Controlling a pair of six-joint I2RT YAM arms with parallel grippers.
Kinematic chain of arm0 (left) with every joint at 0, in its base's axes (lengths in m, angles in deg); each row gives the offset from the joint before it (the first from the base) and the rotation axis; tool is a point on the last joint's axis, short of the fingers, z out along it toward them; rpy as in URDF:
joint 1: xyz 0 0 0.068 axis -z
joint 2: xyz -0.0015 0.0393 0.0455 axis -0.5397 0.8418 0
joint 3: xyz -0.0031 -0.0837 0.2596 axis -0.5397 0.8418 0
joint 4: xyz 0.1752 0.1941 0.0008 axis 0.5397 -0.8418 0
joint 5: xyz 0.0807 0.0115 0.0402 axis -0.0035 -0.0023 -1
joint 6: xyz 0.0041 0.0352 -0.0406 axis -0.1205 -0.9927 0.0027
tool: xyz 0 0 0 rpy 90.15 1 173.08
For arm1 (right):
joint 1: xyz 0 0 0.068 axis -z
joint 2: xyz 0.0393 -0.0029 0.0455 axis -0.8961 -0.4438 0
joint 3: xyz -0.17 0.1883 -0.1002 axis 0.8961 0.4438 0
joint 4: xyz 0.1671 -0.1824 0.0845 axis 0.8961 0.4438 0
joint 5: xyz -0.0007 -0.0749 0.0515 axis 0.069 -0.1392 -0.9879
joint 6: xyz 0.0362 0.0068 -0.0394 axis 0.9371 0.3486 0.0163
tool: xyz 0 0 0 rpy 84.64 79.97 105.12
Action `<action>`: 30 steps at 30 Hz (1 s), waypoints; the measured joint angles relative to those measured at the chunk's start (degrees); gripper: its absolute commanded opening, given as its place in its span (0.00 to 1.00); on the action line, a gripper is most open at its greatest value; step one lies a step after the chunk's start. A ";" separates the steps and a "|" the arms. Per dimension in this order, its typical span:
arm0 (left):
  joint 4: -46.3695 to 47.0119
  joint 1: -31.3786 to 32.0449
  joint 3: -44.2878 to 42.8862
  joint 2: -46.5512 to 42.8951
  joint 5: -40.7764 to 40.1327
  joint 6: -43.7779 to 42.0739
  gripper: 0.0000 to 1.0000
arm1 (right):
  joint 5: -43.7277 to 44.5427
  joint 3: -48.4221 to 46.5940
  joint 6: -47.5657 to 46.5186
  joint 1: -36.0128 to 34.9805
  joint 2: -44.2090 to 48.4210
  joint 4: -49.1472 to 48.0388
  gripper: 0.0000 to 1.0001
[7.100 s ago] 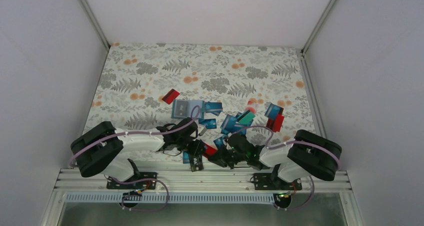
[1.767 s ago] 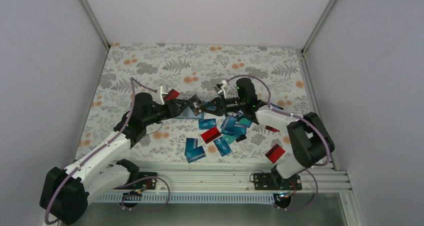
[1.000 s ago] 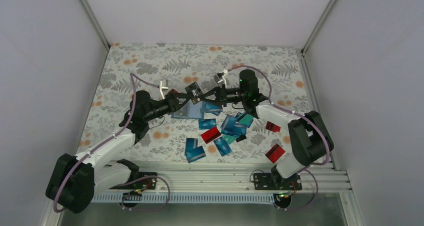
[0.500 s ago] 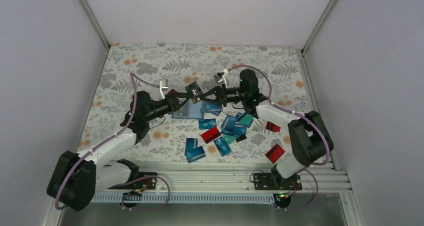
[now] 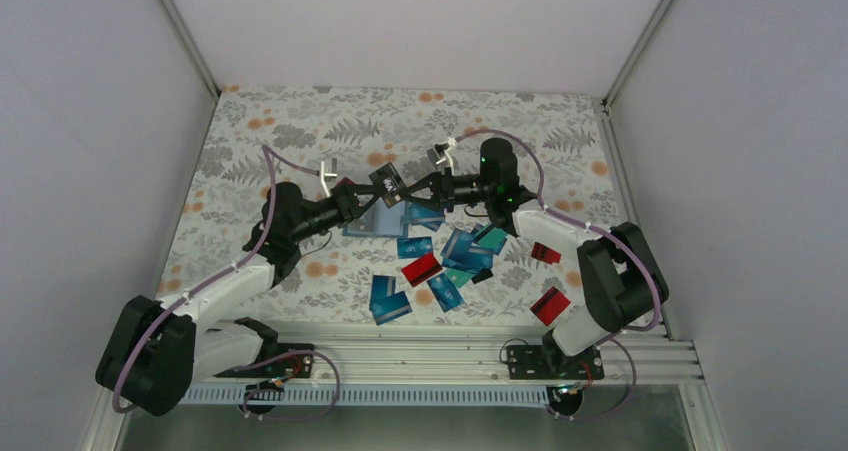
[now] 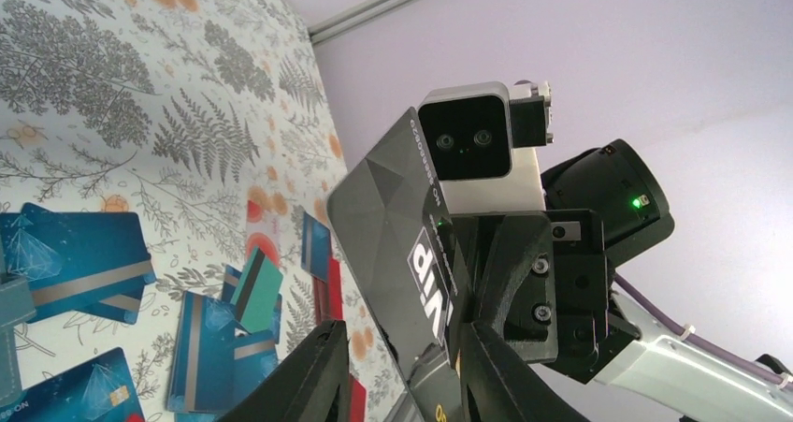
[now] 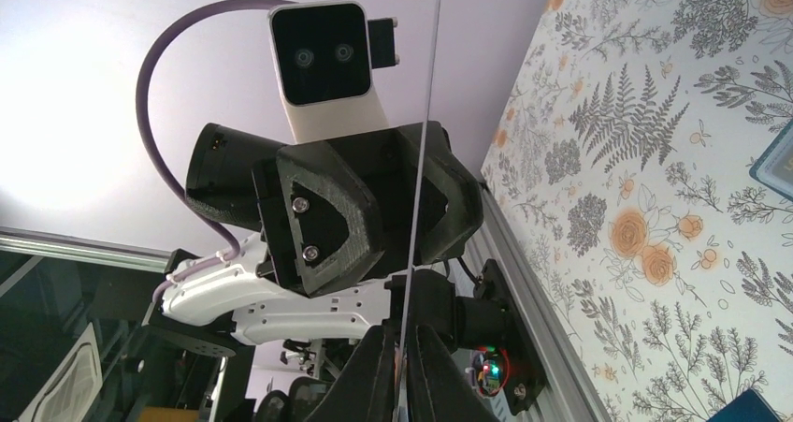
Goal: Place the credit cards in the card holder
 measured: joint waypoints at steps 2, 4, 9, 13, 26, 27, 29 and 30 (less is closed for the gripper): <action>0.76 0.00 0.00 0.57 0.02 0.33 0.26 | -0.17 0.00 0.00 0.00 -0.02 0.00 0.04; 1.16 0.00 0.00 1.25 0.02 0.66 0.17 | -0.20 0.00 -0.02 -0.13 -0.02 0.00 0.04; 2.93 0.00 -0.07 2.47 0.11 1.05 0.03 | -0.13 0.02 -0.07 -0.39 -0.02 0.09 0.04; 4.57 -0.09 -0.66 2.47 0.59 1.18 0.02 | 0.11 0.07 -0.39 -0.35 -0.02 0.15 0.04; -0.59 -4.61 -0.87 2.78 1.09 -2.64 0.02 | 1.07 -3.39 -11.30 -0.13 -1.25 13.29 0.55; -2.58 -5.62 -1.05 2.38 0.92 -3.98 0.02 | 1.60 -3.80 -13.03 -0.04 -1.38 15.39 0.56; -5.90 -7.41 -1.44 1.68 0.39 -6.84 0.02 | 2.93 -4.52 -15.91 0.24 -1.75 19.30 0.56; -7.48 -8.41 -1.70 1.42 0.15 -8.41 0.02 | 3.65 -4.85 -17.33 0.37 -2.01 21.07 0.56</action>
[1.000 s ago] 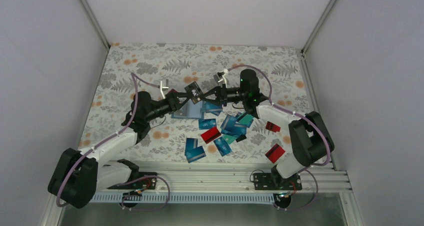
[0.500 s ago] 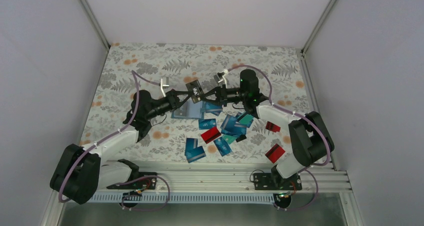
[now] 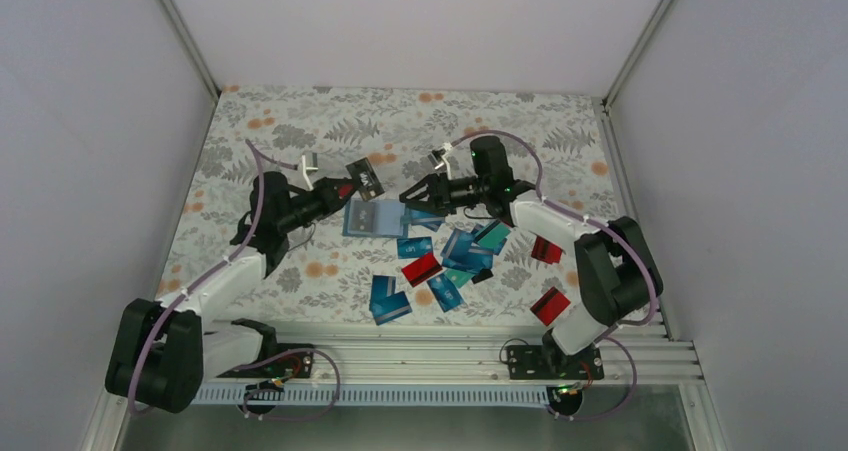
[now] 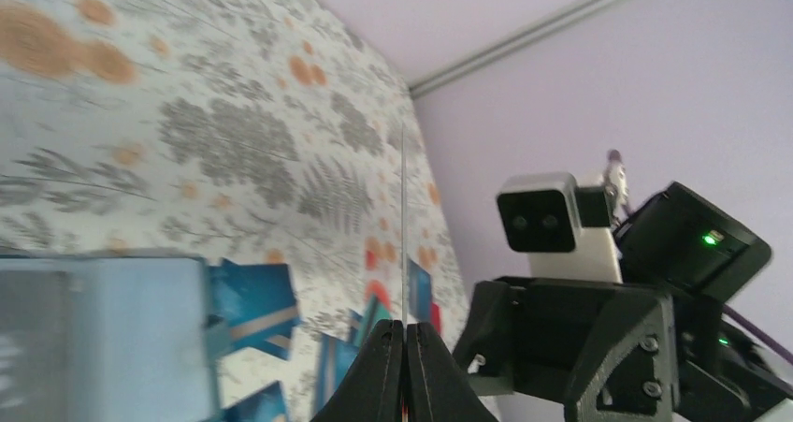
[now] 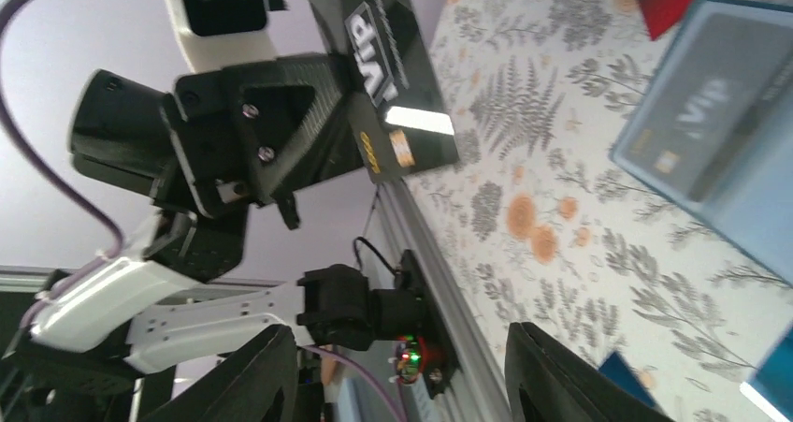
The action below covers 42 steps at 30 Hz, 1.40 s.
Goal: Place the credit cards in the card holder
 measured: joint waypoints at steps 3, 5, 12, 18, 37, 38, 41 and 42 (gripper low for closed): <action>-3.61 -2.36 -0.44 0.00 -0.92 -4.15 0.02 | 1.66 -0.35 -3.52 0.20 -0.98 3.65 0.56; -5.40 -3.58 -0.61 0.57 -1.60 -6.47 0.02 | 2.47 -0.35 -4.96 0.22 -1.86 5.16 0.56; -7.74 -5.99 -0.83 4.57 -4.15 -12.83 0.02 | 5.31 -2.03 -9.66 0.26 -7.39 9.55 0.54; -7.63 -7.06 -0.83 8.50 -6.47 -16.94 0.02 | 7.41 -3.17 -12.55 0.28 -10.19 10.97 0.52; 1.05 -7.52 -0.96 24.02 -0.46 -21.62 0.02 | 8.92 -5.16 -15.30 0.28 -18.38 11.61 0.43; 1.29 -7.41 -1.03 24.59 0.00 -21.62 0.02 | 8.94 -5.31 -15.30 0.28 -18.73 11.61 0.43; 2.10 -6.86 -1.55 26.43 0.92 -21.44 0.02 | 9.11 -5.75 -15.47 0.28 -19.87 11.58 0.41; 2.27 -6.60 -1.70 26.93 1.03 -21.38 0.02 | 9.16 -5.81 -15.50 0.28 -20.26 11.61 0.41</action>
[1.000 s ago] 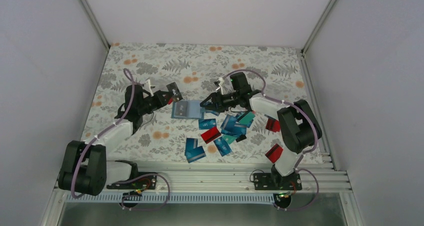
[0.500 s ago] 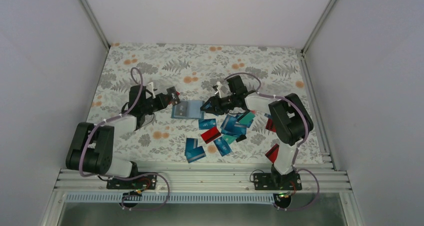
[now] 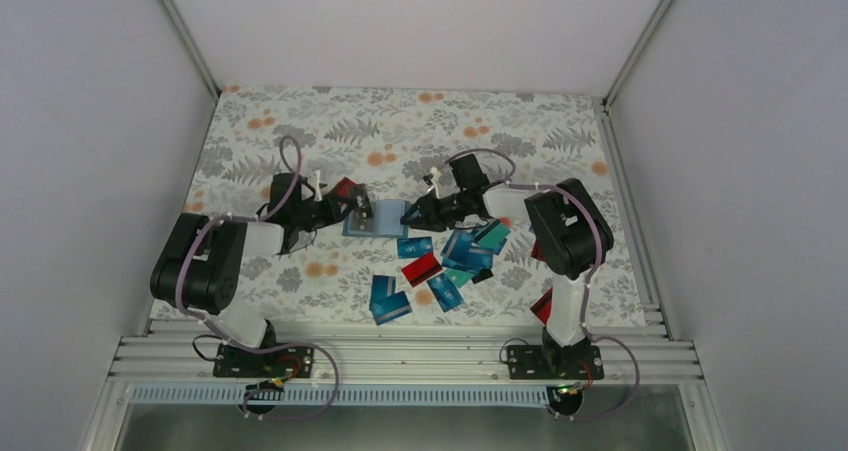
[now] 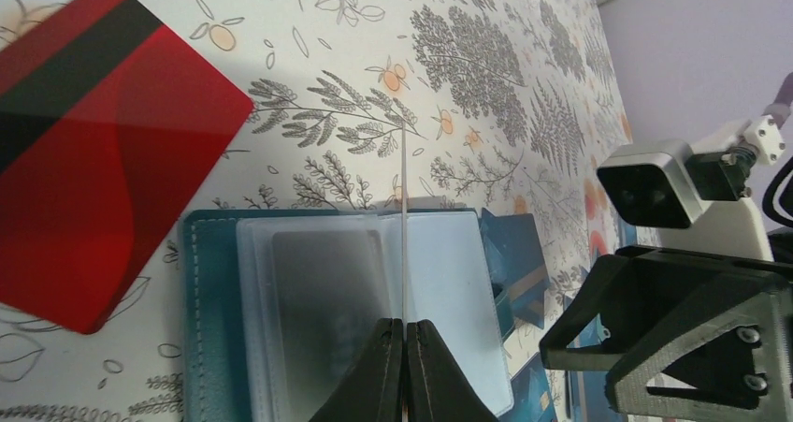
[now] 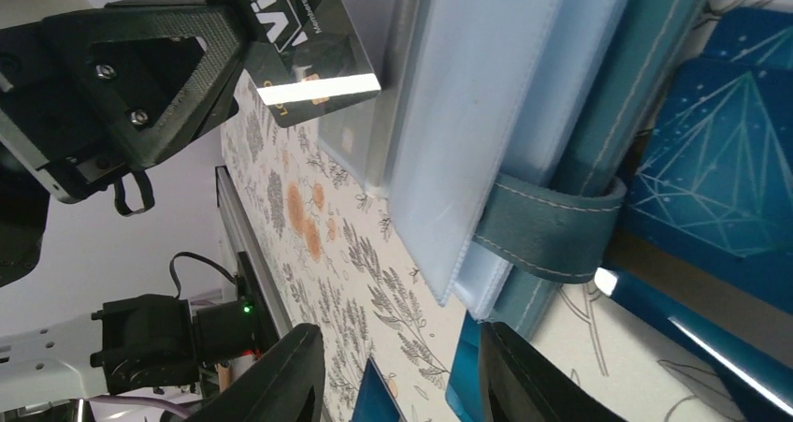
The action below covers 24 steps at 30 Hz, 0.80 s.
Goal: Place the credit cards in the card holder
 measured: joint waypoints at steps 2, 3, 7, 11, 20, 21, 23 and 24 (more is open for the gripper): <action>0.42 0.39 -0.28 0.72 0.35 0.22 0.02 | 0.13 -0.02 -0.24 0.00 -0.59 0.02 0.40; 0.76 0.68 -0.42 1.11 0.46 0.37 0.02 | 0.24 -0.02 -0.39 0.00 -0.83 0.02 0.40; 1.25 1.90 -1.18 2.84 0.66 0.70 0.02 | 0.81 -0.09 -0.83 0.00 -1.60 0.02 0.38; 1.42 2.89 -1.49 3.91 0.57 0.85 0.03 | 1.27 -0.55 -1.03 0.00 -2.69 0.02 0.37; 1.36 3.21 -1.75 4.24 -0.11 0.79 0.02 | 1.66 -0.66 -1.68 0.00 -3.74 0.04 0.34; 1.18 3.21 -1.75 4.24 -0.28 0.70 0.02 | 1.70 -0.66 -1.75 0.00 -3.74 0.04 0.34; 0.72 3.21 -1.77 4.22 -0.83 0.44 0.02 | 1.84 -0.66 -1.90 0.00 -3.76 0.04 0.34; 0.46 3.21 -1.81 4.22 -0.98 0.26 0.03 | 1.92 -0.66 -1.92 0.00 -3.80 0.02 0.33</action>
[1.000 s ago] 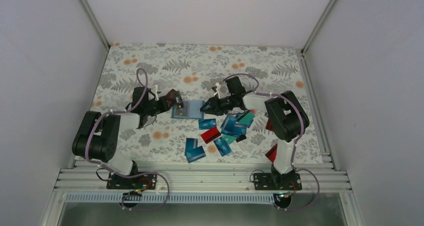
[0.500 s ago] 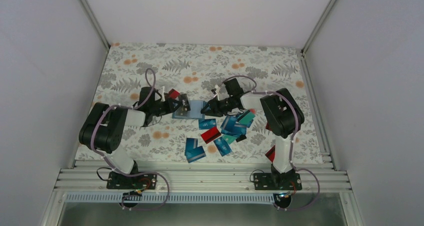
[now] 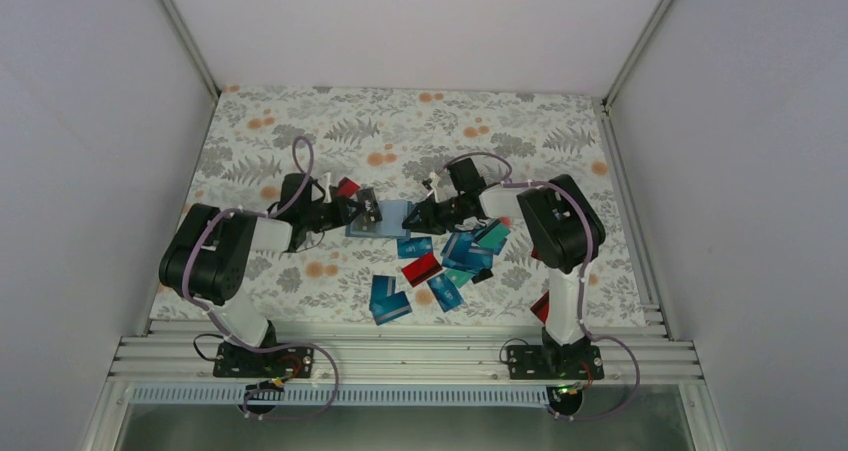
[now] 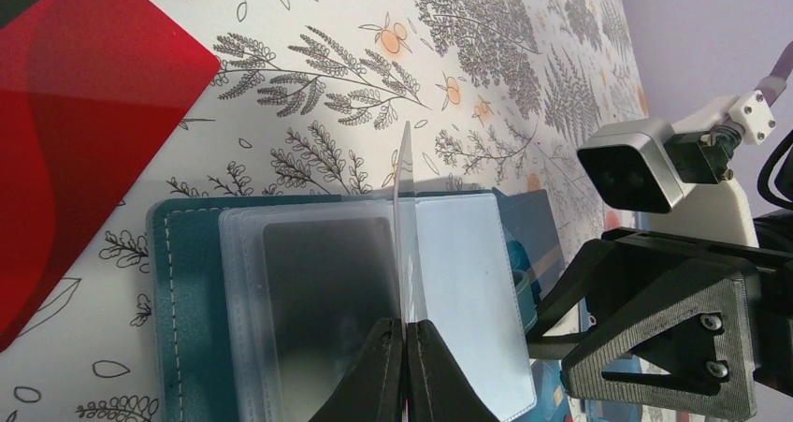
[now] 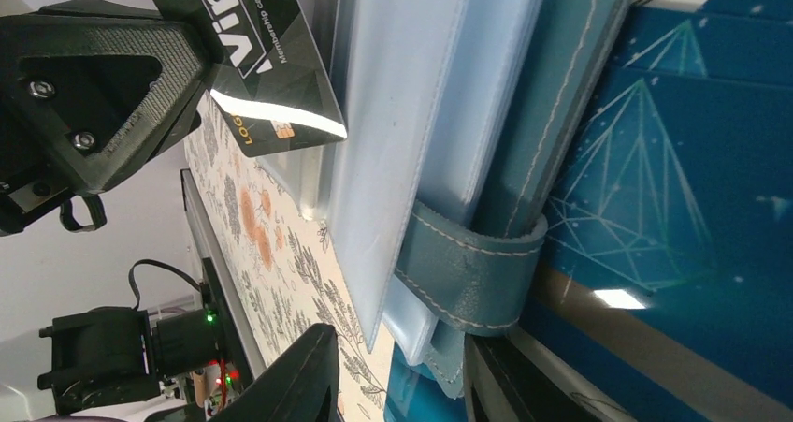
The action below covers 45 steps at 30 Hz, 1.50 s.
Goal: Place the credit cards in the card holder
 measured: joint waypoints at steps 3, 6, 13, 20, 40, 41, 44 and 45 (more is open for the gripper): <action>-1.14 0.00 -0.50 0.00 -0.02 -0.90 0.02 | -0.07 -0.02 -0.13 0.00 -0.46 -0.11 0.31; -1.99 0.13 -1.29 0.11 0.13 -1.66 0.02 | -0.44 -0.35 -0.24 0.04 -0.98 -0.20 0.26; -3.39 1.20 -2.89 1.77 0.46 -3.80 0.02 | -0.74 -1.25 -0.46 0.04 -2.36 -0.20 0.16; -5.11 1.97 -3.19 2.40 1.38 -4.57 0.02 | -1.33 -1.81 -0.92 0.09 -3.26 -0.15 0.13; -29.88 1.97 -17.51 5.86 1.14 -12.76 0.02 | -1.73 -4.39 -2.95 0.11 -4.74 1.62 0.13; -31.01 1.92 -18.01 6.21 1.16 -13.16 0.02 | -1.73 -4.50 -2.97 0.11 -4.81 1.75 0.13; -33.99 1.92 -19.39 7.10 1.22 -14.27 0.02 | -1.75 -4.74 -3.02 0.11 -4.90 2.10 0.13; -35.12 1.92 -20.02 7.39 1.22 -14.71 0.03 | -1.75 -4.81 -3.04 0.11 -4.92 2.19 0.13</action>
